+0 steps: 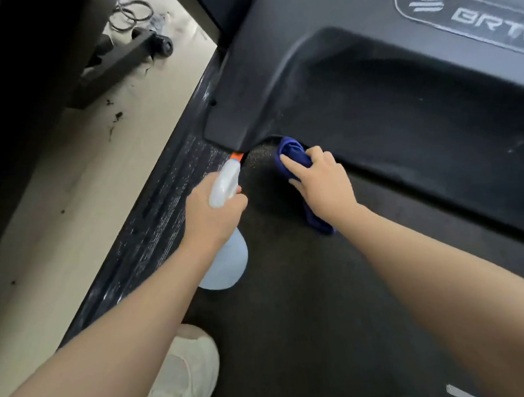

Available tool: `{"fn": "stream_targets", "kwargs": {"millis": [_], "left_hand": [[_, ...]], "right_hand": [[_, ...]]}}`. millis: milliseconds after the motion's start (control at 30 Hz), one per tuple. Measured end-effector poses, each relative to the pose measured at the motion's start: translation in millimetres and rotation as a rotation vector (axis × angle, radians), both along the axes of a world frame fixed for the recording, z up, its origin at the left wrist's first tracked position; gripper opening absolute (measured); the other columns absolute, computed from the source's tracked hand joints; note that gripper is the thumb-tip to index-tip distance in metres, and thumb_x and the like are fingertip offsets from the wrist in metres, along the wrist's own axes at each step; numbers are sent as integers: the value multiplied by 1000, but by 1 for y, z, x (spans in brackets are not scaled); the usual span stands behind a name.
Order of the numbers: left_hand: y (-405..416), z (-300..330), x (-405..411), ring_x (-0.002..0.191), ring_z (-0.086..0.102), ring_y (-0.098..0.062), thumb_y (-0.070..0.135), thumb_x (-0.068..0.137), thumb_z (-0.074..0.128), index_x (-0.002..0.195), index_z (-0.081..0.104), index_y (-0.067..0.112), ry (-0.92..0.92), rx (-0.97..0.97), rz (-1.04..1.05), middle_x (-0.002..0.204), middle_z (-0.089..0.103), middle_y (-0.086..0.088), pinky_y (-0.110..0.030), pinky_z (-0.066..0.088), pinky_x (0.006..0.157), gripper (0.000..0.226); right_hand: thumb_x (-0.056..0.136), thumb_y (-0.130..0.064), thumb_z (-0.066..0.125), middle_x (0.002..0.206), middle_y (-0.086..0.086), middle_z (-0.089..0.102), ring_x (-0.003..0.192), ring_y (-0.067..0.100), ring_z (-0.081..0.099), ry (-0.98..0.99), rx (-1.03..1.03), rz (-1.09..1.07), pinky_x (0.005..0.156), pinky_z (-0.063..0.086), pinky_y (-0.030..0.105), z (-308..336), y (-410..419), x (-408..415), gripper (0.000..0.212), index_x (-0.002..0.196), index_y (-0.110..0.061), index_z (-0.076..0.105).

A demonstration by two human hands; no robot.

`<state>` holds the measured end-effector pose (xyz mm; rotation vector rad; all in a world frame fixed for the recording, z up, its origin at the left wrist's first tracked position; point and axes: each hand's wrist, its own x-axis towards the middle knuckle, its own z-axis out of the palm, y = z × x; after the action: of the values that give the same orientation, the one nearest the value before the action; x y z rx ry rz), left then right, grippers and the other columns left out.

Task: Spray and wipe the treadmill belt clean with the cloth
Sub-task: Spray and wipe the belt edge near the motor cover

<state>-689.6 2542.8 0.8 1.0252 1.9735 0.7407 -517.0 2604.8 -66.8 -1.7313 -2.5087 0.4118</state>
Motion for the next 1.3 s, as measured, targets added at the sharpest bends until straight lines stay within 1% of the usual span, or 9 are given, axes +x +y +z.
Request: {"fn": "stream_targets", "kwargs": {"millis": [167, 267, 367, 500, 700, 867, 1033, 1200, 1300], "left_hand": [[4, -10, -32, 67, 53, -4, 18, 60, 53, 68, 56, 37, -83, 120, 127, 68, 58, 12, -23, 42, 65, 21], [1, -14, -36, 77, 57, 1, 17, 61, 54, 72, 54, 46, -81, 151, 133, 76, 62, 16, -27, 47, 76, 30], [-1, -17, -38, 73, 54, 10, 18, 61, 52, 72, 55, 42, -85, 156, 123, 72, 61, 25, -22, 44, 73, 26], [-2, -19, -38, 76, 57, -3, 19, 61, 52, 76, 59, 31, -59, 156, 92, 78, 62, 12, -25, 45, 72, 20], [4, -19, -36, 73, 56, -7, 20, 59, 53, 80, 64, 17, -31, 128, 54, 73, 60, 12, -22, 43, 68, 24], [4, -18, -32, 84, 61, -15, 18, 59, 53, 82, 65, 12, -43, 137, 3, 77, 63, 12, -32, 48, 79, 27], [7, -17, -28, 82, 61, -14, 18, 57, 52, 81, 65, 13, -29, 133, -75, 78, 64, 11, -26, 46, 75, 28], [7, -16, -23, 80, 61, -8, 18, 56, 52, 75, 63, 22, -100, 96, -104, 80, 66, 9, -21, 47, 72, 22], [10, -18, -23, 84, 62, -17, 18, 54, 52, 71, 61, 23, -90, 85, -71, 81, 66, 6, -33, 50, 77, 20]], "right_hand": [[92, -16, 48, 120, 12, 43, 99, 29, 44, -124, -55, -103, 72, 31, 35, -19, 13, -62, 44, 134, -23, 43], [75, -18, 68, 105, 13, 54, 83, 29, 54, -106, -8, 172, 64, 39, 34, -21, -8, -75, 50, 124, -23, 58], [88, -16, 52, 111, 14, 48, 93, 32, 50, -161, -7, 282, 68, 33, 37, -20, 18, -60, 47, 133, -27, 49], [91, -14, 46, 110, 13, 45, 94, 33, 48, -152, 9, -28, 67, 28, 36, -21, 27, -59, 46, 135, -27, 46], [93, -19, 43, 108, 12, 44, 92, 33, 48, -169, -83, 348, 66, 27, 36, -13, 17, -47, 49, 140, -35, 37], [91, -14, 45, 106, 14, 45, 89, 33, 49, -191, -33, 2, 66, 32, 37, -16, 31, -43, 51, 138, -31, 41], [95, -22, 39, 109, 8, 41, 94, 29, 47, -185, -145, 386, 66, 28, 34, -9, -16, -47, 52, 143, -38, 27], [91, -15, 43, 105, 12, 43, 88, 31, 49, -224, -31, -47, 65, 32, 37, -13, 31, -22, 51, 138, -34, 38], [92, -16, 42, 109, 12, 43, 93, 32, 51, -160, -151, -17, 67, 34, 36, -8, 4, -40, 51, 140, -32, 35]]}}
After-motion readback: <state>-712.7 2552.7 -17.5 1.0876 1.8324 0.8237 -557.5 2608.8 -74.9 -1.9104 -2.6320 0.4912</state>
